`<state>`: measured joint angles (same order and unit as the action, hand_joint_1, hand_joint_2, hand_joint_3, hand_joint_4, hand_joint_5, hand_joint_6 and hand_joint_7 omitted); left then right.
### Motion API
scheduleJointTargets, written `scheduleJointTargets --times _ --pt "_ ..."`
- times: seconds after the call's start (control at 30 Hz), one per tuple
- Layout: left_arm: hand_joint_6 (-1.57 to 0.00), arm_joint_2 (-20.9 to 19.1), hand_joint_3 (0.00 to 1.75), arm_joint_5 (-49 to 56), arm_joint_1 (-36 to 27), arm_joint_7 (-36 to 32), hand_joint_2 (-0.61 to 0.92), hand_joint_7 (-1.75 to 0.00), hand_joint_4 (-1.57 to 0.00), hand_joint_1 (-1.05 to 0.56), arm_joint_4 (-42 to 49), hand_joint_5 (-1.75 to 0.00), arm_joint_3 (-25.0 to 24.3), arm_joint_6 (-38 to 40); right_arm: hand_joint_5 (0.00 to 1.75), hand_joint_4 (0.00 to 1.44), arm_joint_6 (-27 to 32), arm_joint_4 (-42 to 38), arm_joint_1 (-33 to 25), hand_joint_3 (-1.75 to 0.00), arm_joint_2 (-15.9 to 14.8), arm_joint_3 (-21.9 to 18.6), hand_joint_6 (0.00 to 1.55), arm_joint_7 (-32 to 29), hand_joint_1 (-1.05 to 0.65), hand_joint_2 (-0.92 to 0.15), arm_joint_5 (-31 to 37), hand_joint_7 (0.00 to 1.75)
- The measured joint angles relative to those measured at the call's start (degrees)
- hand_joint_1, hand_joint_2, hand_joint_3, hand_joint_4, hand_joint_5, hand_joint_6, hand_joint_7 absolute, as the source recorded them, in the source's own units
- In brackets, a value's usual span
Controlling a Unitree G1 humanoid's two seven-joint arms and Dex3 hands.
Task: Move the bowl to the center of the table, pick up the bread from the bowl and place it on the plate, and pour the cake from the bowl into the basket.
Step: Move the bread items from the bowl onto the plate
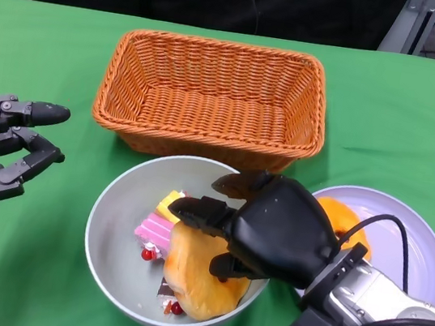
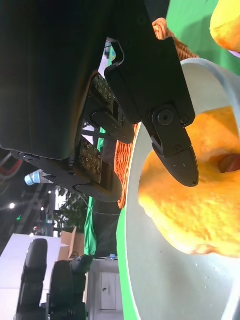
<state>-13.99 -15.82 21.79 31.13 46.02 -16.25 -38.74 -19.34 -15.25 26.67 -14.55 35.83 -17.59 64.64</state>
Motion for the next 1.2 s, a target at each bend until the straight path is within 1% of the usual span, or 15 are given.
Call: scheduleJointTargets --times 0.17,0.23,0.4,0.5,0.67,0.8,0.97,1.2 --pt "-0.99 0.0 0.46 0.0 0.0 0.0 0.73 -0.18 -0.74 -0.12 0.0 -1.12 0.0 0.0 0.0 0.71 0.5 -0.8 0.6 0.0 0.0 0.9 0.6 -1.1 -0.73 -0.87 0.7 0.0" --pt "-0.99 0.0 0.46 0.0 0.0 0.0 0.74 -0.18 -0.74 -0.1 0.0 -1.11 0.0 0.0 0.0 0.67 0.6 -1.2 0.8 0.0 -0.1 1.4 0.61 -0.8 -0.75 -0.84 0.8 0.0" --pt "-0.99 0.0 0.46 -0.2 0.0 0.1 0.74 -0.18 -0.73 -0.09 0.0 -1.11 -0.1 0.1 0.0 0.64 1.3 -2.0 1.8 -0.01 -0.5 2.3 0.59 2.3 -0.78 -0.85 1.5 0.0" --pt "-0.99 0.0 0.46 -0.2 -0.1 0.1 0.75 -0.18 -0.73 -0.09 0.0 -1.12 -0.1 0.1 0.0 0.63 1.8 -1.7 2.1 -0.01 -0.8 2.6 0.58 5.6 -0.78 -0.86 1.5 0.0" --pt "-0.99 0.0 0.46 -0.1 -0.2 0.1 0.76 -0.18 -0.73 -0.08 0.0 -1.12 -0.1 0.1 0.0 0.62 2.4 -0.6 2.2 0.0 -0.8 2.9 0.58 8.9 -0.78 -0.86 1.3 0.0" --pt "-0.99 0.0 0.46 -0.1 -0.3 0.1 0.76 -0.18 -0.73 -0.08 0.0 -1.12 -0.1 0.1 0.0 0.62 2.7 -0.2 2.2 0.0 -0.8 3.2 0.58 9.9 -0.78 -0.86 1.1 0.0" --pt "-0.99 0.0 0.47 -0.3 -0.3 0.1 0.75 -0.18 -0.73 -0.07 0.0 -1.11 -0.1 0.1 0.0 0.61 3.9 -0.3 2.7 -0.01 -0.2 3.9 0.57 12.5 -0.78 -0.89 1.1 0.0" --pt "-0.99 0.0 0.49 -0.5 -0.4 0.1 0.74 -0.17 -0.73 -0.09 0.0 -1.11 -0.1 0.0 0.01 0.65 3.5 -2.1 3.0 0.0 0.7 4.0 0.6 12.1 -0.74 -0.88 -0.5 0.01"
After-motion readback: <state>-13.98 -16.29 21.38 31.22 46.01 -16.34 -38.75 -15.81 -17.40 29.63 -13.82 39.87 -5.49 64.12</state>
